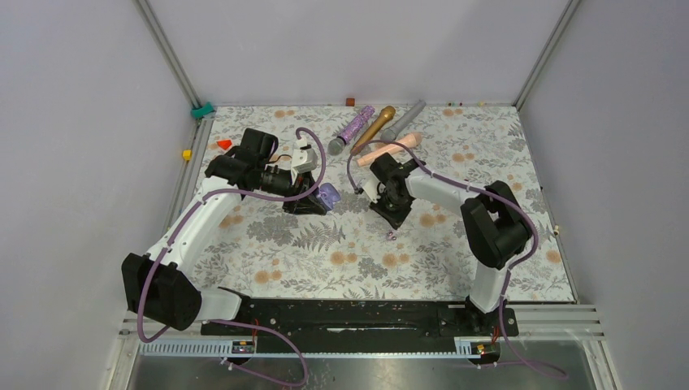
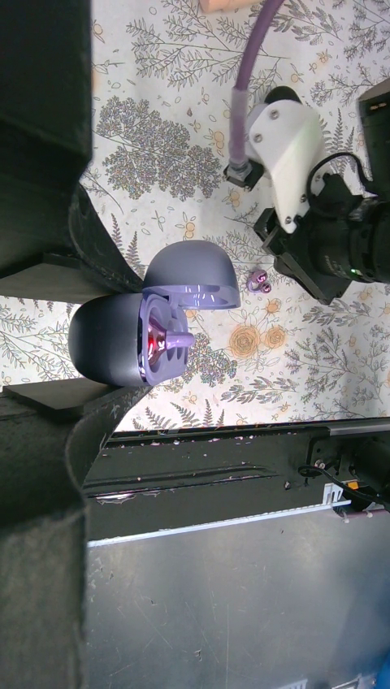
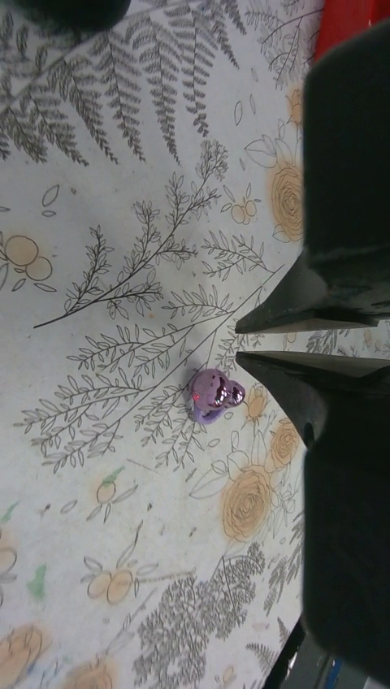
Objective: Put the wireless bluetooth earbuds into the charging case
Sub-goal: Adjust the earbud at the center of the board.
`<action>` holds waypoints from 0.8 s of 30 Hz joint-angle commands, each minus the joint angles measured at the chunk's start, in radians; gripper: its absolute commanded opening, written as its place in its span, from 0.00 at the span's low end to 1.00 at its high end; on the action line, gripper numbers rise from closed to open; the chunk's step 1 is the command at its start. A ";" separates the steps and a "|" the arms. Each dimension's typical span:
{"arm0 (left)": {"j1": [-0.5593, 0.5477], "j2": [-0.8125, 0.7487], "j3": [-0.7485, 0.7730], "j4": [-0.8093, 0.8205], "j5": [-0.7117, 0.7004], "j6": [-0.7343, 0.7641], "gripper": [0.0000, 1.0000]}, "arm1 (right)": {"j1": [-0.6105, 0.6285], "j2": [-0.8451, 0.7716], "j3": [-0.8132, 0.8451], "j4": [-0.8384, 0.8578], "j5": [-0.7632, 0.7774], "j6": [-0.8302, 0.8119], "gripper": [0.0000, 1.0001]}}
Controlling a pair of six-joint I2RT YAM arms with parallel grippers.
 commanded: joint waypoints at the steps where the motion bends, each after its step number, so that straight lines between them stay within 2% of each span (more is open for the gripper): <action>1: 0.006 -0.005 -0.002 0.029 0.025 0.000 0.00 | 0.011 -0.106 -0.008 0.013 -0.068 -0.001 0.22; 9: 0.006 -0.006 -0.002 0.030 0.022 -0.003 0.00 | 0.011 -0.100 -0.023 0.016 -0.161 0.056 0.28; 24: 0.008 -0.010 -0.002 0.029 0.021 0.000 0.00 | 0.012 -0.007 -0.019 0.024 -0.108 0.083 0.33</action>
